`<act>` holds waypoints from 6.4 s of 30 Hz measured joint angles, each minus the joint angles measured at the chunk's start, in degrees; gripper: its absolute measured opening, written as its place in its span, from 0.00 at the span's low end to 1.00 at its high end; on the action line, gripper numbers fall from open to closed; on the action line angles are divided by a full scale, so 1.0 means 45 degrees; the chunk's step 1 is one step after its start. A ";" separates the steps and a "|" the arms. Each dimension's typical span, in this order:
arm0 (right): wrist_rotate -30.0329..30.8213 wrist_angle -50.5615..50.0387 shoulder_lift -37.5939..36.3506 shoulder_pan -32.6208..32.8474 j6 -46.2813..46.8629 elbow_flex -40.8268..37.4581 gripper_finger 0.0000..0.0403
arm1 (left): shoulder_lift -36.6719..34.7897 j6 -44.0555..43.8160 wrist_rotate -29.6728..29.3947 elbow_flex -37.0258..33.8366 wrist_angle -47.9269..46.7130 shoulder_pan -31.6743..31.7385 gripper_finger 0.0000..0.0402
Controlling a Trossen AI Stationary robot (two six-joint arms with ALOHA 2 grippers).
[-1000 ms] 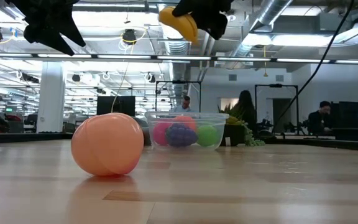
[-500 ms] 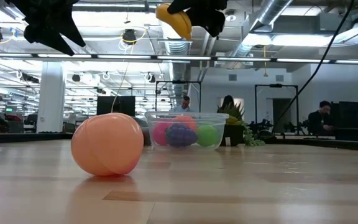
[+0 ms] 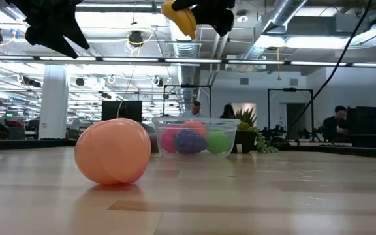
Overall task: Pick and placing Produce into tupperware
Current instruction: Put the yellow banana into the transparent bin, then put the green bell pepper into the transparent bin
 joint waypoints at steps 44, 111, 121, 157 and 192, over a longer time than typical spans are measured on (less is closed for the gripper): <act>0.2541 0.5375 -0.3276 -0.0165 0.0995 -0.5567 0.46 | -0.0005 0.0112 -0.0108 0.0000 0.0020 0.0000 0.77; 0.0622 0.9335 -0.0212 -0.2822 0.5118 -0.8777 0.46 | 0.0010 -0.0244 -0.0903 0.0000 0.1469 0.0005 0.77; 0.0209 0.9510 -0.0212 -0.2822 0.5117 -0.8782 0.48 | 0.0010 -0.0430 -0.0903 0.0000 0.1503 0.0003 0.77; -0.0024 0.8005 -0.1093 -0.1799 0.2489 -0.7329 0.58 | 0.0015 -0.0323 -0.0865 0.0000 0.1551 0.0002 0.77; 0.5323 0.1081 -0.7340 0.2365 0.2040 -0.7339 0.58 | 0.2898 0.1331 0.1140 0.0000 0.3765 -0.0238 0.77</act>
